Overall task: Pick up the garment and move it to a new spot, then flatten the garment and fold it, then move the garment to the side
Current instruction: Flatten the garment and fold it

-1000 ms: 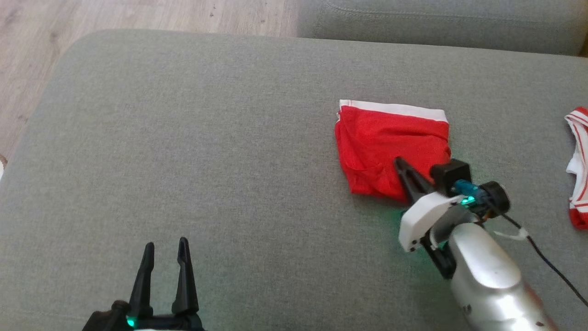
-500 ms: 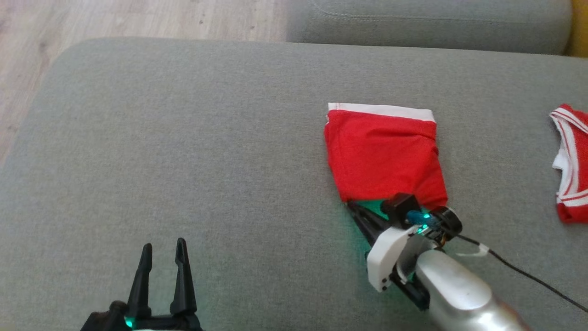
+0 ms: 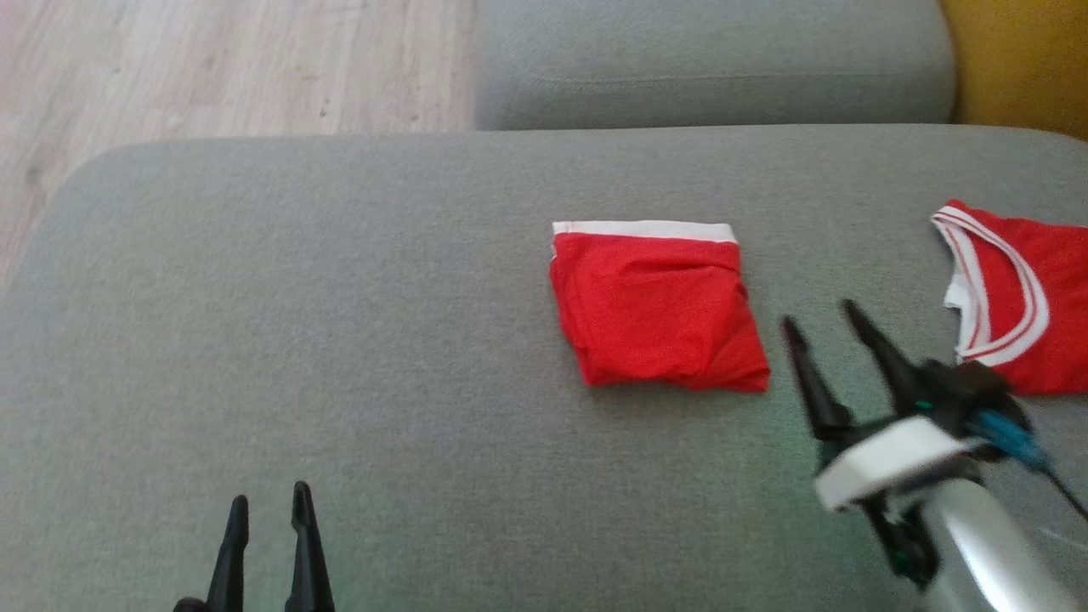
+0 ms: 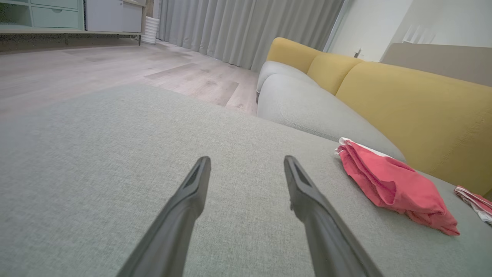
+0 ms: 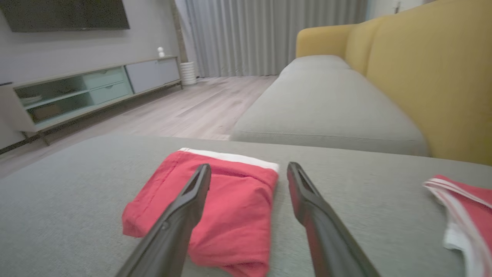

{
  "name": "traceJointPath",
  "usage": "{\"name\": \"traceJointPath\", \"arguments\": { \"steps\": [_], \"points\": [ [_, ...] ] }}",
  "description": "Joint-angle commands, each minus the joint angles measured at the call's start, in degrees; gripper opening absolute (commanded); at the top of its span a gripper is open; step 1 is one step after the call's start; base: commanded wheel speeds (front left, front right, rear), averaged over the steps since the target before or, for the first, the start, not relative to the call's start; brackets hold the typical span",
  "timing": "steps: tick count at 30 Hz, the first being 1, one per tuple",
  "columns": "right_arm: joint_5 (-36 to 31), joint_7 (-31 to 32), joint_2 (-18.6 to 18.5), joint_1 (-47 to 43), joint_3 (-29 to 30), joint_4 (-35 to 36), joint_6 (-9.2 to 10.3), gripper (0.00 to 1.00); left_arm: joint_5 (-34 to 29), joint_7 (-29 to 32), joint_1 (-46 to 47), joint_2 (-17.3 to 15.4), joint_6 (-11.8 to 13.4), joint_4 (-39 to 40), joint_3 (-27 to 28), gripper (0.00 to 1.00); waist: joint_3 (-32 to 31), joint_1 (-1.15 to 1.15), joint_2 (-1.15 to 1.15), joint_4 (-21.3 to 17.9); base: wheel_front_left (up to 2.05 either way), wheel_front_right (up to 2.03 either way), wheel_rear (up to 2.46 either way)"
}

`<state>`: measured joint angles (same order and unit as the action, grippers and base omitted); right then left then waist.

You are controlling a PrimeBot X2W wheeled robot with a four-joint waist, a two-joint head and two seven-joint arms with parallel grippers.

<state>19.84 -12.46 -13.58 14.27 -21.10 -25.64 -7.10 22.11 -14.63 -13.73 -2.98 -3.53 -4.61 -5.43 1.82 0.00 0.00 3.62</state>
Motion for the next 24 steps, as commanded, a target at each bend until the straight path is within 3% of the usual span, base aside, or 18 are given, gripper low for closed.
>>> {"name": "traceJointPath", "arguments": {
  "steps": [1,5,10,24],
  "points": [
    [-1.1,-0.9,-0.5,-1.3,2.4,4.2,-0.39,1.00,-0.5,-0.4,1.3,0.1,0.0,1.6,2.3,1.00,-1.0,0.00,0.00,-1.2,0.00,0.00,0.00],
    [-4.6,-1.4,0.2,-8.7,12.2,10.9,-0.39,1.00,-1.0,-0.4,0.5,0.1,-0.5,1.3,3.1,1.00,-2.0,0.00,0.00,-2.6,0.00,0.00,0.00],
    [-7.0,-2.0,3.6,-16.9,20.7,16.4,-0.39,1.00,-2.1,-0.4,0.2,0.1,-1.6,-0.1,3.2,1.00,-2.5,0.00,0.00,-3.8,0.00,0.00,0.00],
    [-7.2,-2.5,5.2,-17.9,20.2,14.4,-0.39,1.00,-3.0,-0.4,-0.8,0.1,-2.8,-3.0,3.3,1.00,-3.2,0.00,0.00,-2.3,0.00,0.00,0.00]
  ]
}}
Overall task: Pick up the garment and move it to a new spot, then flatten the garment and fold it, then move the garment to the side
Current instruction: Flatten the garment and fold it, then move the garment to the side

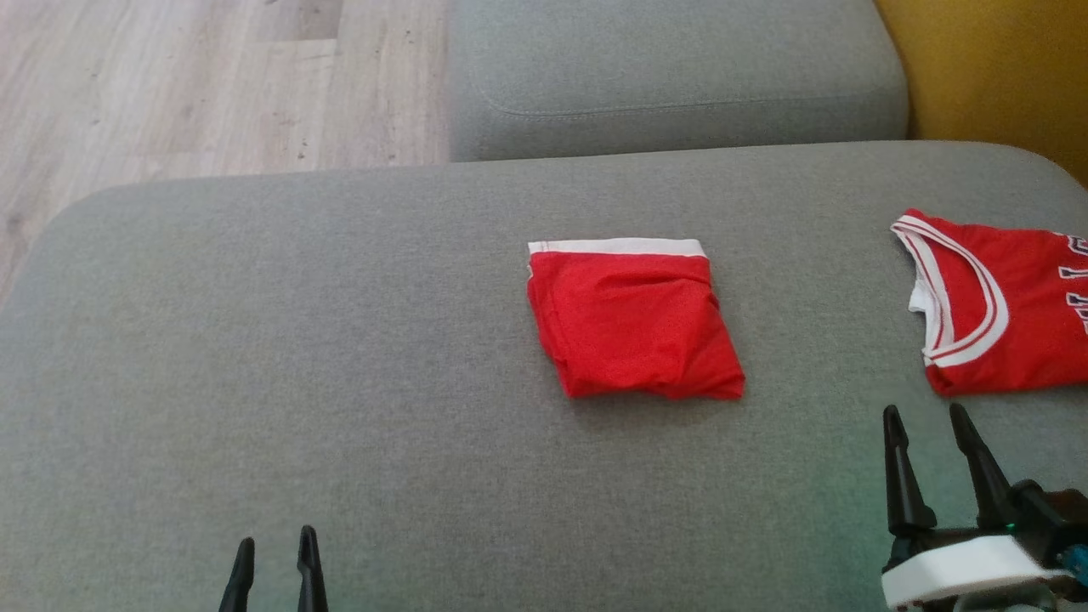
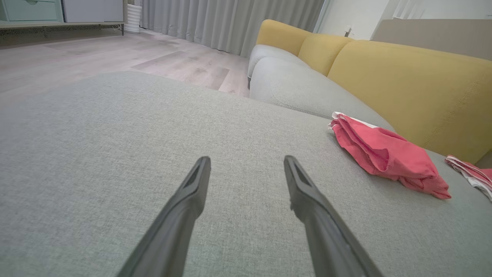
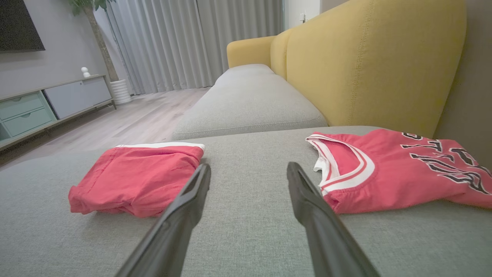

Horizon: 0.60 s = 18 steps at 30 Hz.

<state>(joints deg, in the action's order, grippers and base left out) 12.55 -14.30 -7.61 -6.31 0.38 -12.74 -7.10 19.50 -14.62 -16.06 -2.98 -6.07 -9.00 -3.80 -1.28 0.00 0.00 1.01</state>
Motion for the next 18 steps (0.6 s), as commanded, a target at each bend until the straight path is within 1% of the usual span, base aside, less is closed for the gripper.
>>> {"name": "traceJointPath", "arguments": {
  "steps": [1,7,13,16,18],
  "points": [
    [0.2,-0.7,-0.8,2.8,-1.3,1.5,-0.39,1.00,-0.3,-0.4,1.5,0.1,-0.3,1.4,1.7,1.00,-0.2,0.00,0.00,0.6,0.00,0.00,0.00],
    [0.6,-0.7,-1.1,2.7,-1.5,1.3,-0.39,1.00,-0.1,-0.4,1.4,0.1,-0.3,1.5,1.6,1.00,-0.5,0.00,0.00,1.6,0.00,0.00,0.00],
    [0.6,-0.7,-1.1,2.7,-2.1,1.2,-0.39,1.00,0.0,-0.4,1.0,0.1,-0.2,1.8,1.6,1.00,-0.7,0.00,0.00,1.8,0.00,0.00,0.00],
    [2.0,-0.6,-0.9,3.3,-2.7,1.2,-0.39,1.00,0.1,-0.4,0.9,0.1,0.0,2.1,1.4,1.00,-0.4,0.00,0.00,1.7,0.00,0.00,0.00],
    [4.2,0.5,-0.9,4.9,-3.9,2.2,-0.39,1.00,0.3,-0.4,1.0,0.1,0.1,2.3,1.3,1.00,-0.1,0.00,0.00,1.6,0.00,0.00,0.00]
  ]
}}
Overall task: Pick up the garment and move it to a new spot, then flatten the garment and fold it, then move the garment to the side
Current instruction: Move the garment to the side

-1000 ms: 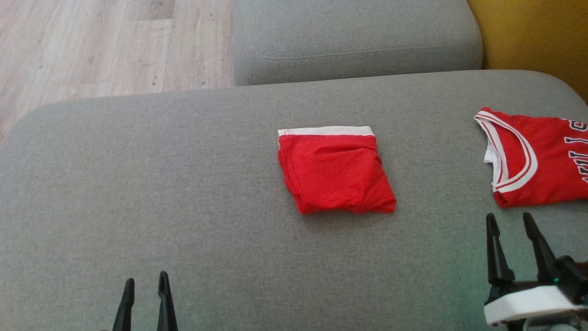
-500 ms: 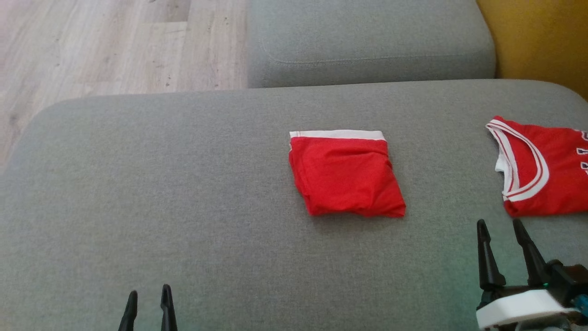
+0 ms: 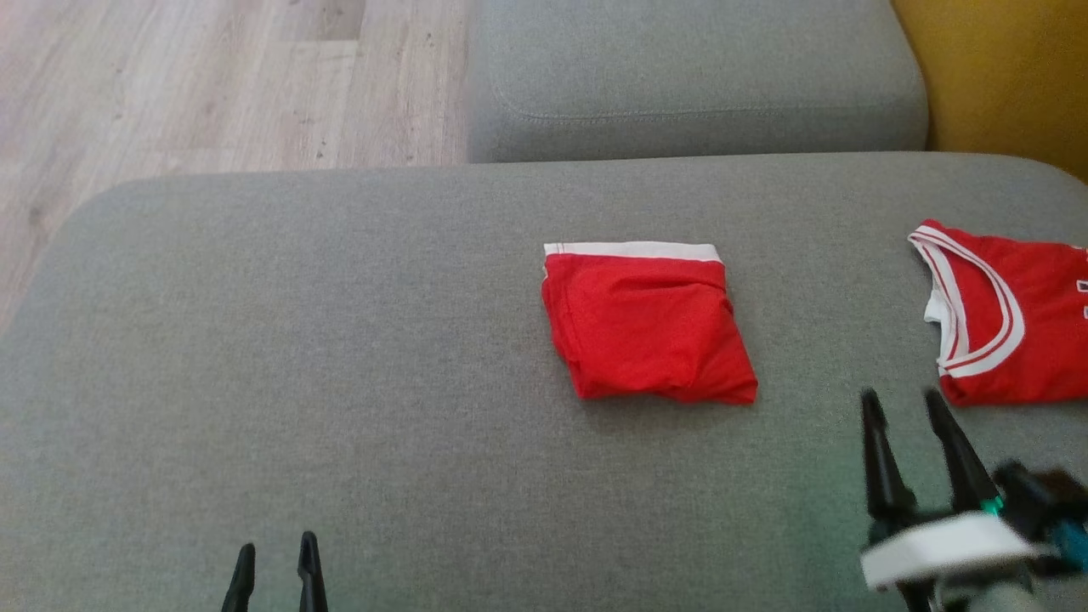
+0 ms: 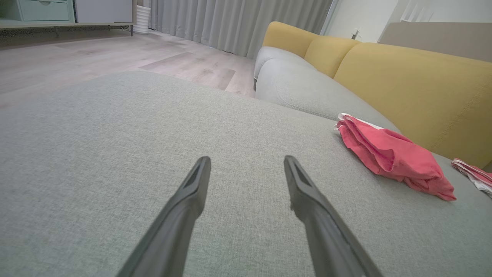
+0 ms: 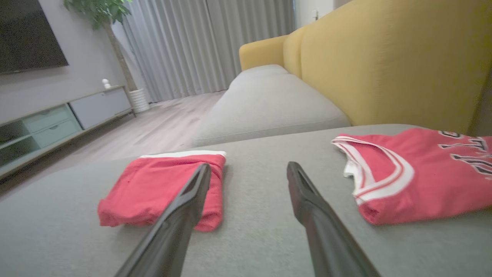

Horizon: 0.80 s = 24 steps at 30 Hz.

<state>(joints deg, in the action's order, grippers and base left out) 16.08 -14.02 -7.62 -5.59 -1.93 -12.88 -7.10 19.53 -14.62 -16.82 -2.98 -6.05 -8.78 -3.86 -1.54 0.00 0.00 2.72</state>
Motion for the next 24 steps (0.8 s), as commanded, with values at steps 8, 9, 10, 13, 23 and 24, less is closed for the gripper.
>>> {"name": "traceJointPath", "arguments": {
  "steps": [8,9,10,13,23,24],
  "points": [
    [11.1,21.0,-2.5,17.7,-3.4,4.1,-0.39,1.00,0.3,-0.4,3.6,0.1,-0.1,2.3,0.2,1.00,3.3,0.00,0.00,0.7,0.00,0.00,0.00],
    [11.9,24.3,-1.9,19.7,-2.7,2.7,-0.39,1.00,0.4,-0.4,4.0,0.1,-0.1,2.3,-0.1,1.00,4.0,0.00,0.00,1.1,0.00,0.00,0.00],
    [11.7,27.2,-1.7,21.8,-2.2,1.1,-0.39,1.00,0.5,-0.4,4.6,0.1,-0.2,2.3,-0.5,1.00,4.8,0.00,0.00,1.6,0.00,0.00,0.00],
    [11.3,33.9,0.3,27.4,-0.3,-4.8,-0.39,1.00,1.1,-0.4,6.4,0.1,-0.2,2.1,-1.8,1.00,7.2,0.00,0.00,3.4,0.00,0.00,0.00],
    [6.2,37.1,3.2,37.4,9.5,-26.4,-0.39,1.00,3.5,-0.4,10.0,0.1,0.4,0.4,-5.9,1.00,11.5,0.00,0.00,11.1,0.00,0.00,0.00],
    [5.7,37.0,3.3,37.9,10.2,-27.9,-0.39,1.00,3.6,-0.4,10.1,0.1,0.5,0.3,-6.0,1.00,11.6,0.00,0.00,11.5,0.00,0.00,0.00]
  ]
}}
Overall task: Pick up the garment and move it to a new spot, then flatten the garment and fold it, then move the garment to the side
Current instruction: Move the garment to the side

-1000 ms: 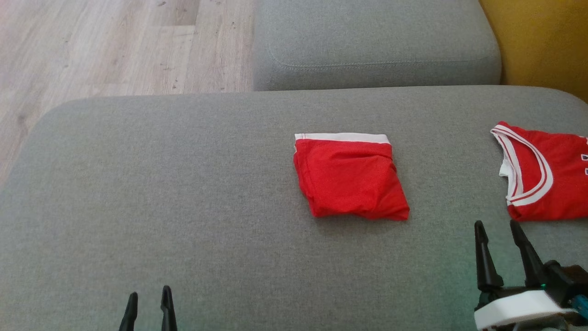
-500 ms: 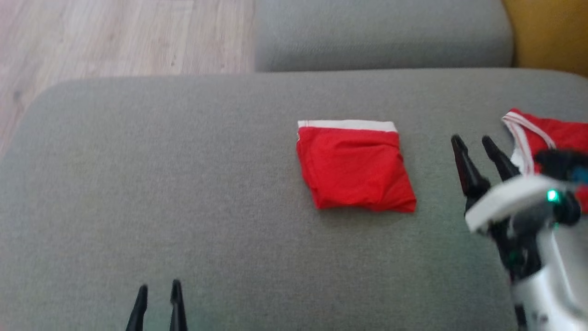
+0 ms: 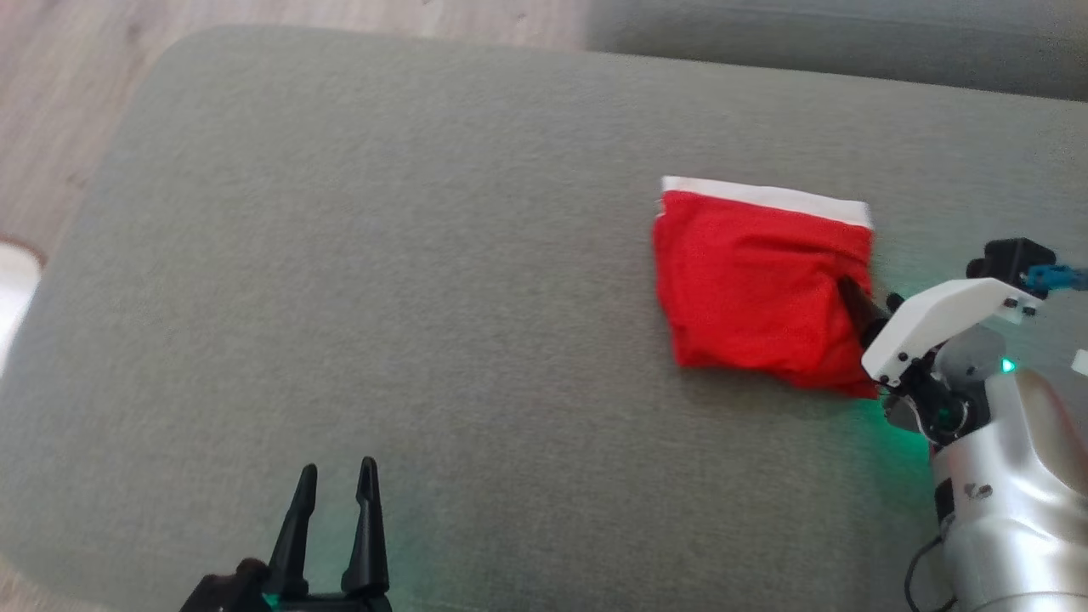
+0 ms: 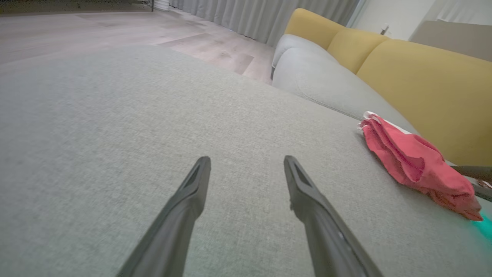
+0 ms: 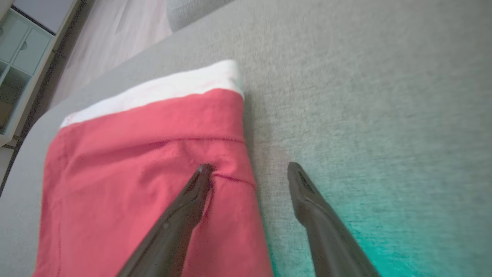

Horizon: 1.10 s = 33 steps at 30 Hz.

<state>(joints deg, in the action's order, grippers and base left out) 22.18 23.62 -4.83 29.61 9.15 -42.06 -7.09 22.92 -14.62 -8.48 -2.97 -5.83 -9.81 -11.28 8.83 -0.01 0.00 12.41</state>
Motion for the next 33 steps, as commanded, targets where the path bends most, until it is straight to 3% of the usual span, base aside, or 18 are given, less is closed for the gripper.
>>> {"name": "traceJointPath", "arguments": {
  "steps": [1,5,6,7,8,17,26,33],
  "points": [
    [-0.5,-0.6,0.6,3.1,-0.2,-0.1,-0.40,1.00,0.3,-0.4,1.7,0.1,0.3,1.2,1.3,1.00,1.3,0.01,0.00,2.2,0.00,0.00,0.00],
    [0.3,0.3,1.1,4.7,2.3,-4.7,-0.40,1.00,0.6,-0.4,1.8,0.1,0.5,1.2,1.0,1.00,1.6,0.01,0.00,2.9,0.00,0.00,0.00],
    [1.1,0.8,1.3,5.0,2.6,-5.5,-0.40,0.87,0.6,-0.4,1.8,0.1,0.6,1.3,0.9,1.00,1.7,0.01,0.00,2.9,0.00,0.00,0.00],
    [1.7,0.9,1.4,5.4,2.9,-6.1,-0.40,0.08,0.7,-0.4,1.9,0.1,0.7,1.4,0.8,1.00,1.7,0.01,0.00,2.7,0.00,0.00,0.00],
    [2.0,0.7,1.4,5.7,2.9,-6.4,-0.40,0.00,0.8,-0.4,1.9,0.1,0.8,1.5,0.8,1.00,1.8,0.01,0.00,2.4,0.00,0.00,0.00],
    [4.2,0.0,0.8,8.4,-0.3,-3.5,-0.40,0.00,0.9,-0.4,2.0,0.1,1.2,2.5,1.4,1.00,2.9,0.01,0.00,-6.0,0.00,0.00,0.00],
    [2.4,0.5,-5.4,12.5,-2.4,3.8,-0.40,0.00,-1.8,-0.4,5.8,0.1,0.0,2.1,1.2,1.00,6.2,0.01,0.00,-18.5,0.00,0.00,0.00],
    [-0.5,2.7,-11.7,16.7,-1.2,6.8,-0.40,0.00,-3.2,-0.4,8.8,0.1,-0.9,0.9,0.5,1.00,8.2,0.01,0.00,-19.4,0.00,0.00,0.00]
  ]
}}
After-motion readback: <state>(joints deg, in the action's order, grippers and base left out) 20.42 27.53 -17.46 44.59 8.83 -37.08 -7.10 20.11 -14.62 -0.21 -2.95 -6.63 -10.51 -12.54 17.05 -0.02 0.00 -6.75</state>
